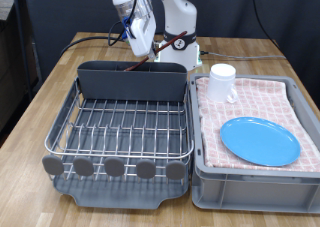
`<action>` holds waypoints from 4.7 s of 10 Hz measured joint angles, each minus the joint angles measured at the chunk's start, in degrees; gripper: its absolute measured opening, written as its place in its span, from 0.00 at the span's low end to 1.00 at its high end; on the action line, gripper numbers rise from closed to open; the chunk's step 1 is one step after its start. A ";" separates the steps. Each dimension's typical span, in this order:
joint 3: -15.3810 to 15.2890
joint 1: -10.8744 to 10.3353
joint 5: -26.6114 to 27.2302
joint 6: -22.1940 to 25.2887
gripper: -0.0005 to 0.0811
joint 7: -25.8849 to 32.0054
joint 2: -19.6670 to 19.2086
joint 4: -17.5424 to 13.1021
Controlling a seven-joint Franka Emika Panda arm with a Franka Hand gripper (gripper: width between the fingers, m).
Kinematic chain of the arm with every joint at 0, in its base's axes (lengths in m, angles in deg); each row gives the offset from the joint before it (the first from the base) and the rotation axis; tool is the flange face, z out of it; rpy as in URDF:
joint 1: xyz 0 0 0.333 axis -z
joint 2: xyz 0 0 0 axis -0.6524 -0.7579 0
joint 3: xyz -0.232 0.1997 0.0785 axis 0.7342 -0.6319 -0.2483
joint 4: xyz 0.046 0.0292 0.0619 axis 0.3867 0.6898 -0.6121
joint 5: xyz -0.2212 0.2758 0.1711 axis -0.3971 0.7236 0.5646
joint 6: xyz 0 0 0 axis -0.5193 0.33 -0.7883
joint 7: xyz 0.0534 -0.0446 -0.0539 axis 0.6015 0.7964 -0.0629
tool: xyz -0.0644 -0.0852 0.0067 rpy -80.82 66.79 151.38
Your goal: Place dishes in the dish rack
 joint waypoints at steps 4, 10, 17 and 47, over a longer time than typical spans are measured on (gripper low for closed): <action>0.63 -0.83 2.22 -2.54 0.11 2.65 -3.97 -0.35; -3.66 2.30 -8.44 -3.71 0.70 -6.64 -3.72 -0.77; -22.29 7.88 -28.58 6.40 0.99 -34.63 9.37 -1.90; -34.04 -7.91 -22.54 3.84 0.99 -12.38 -15.68 -29.25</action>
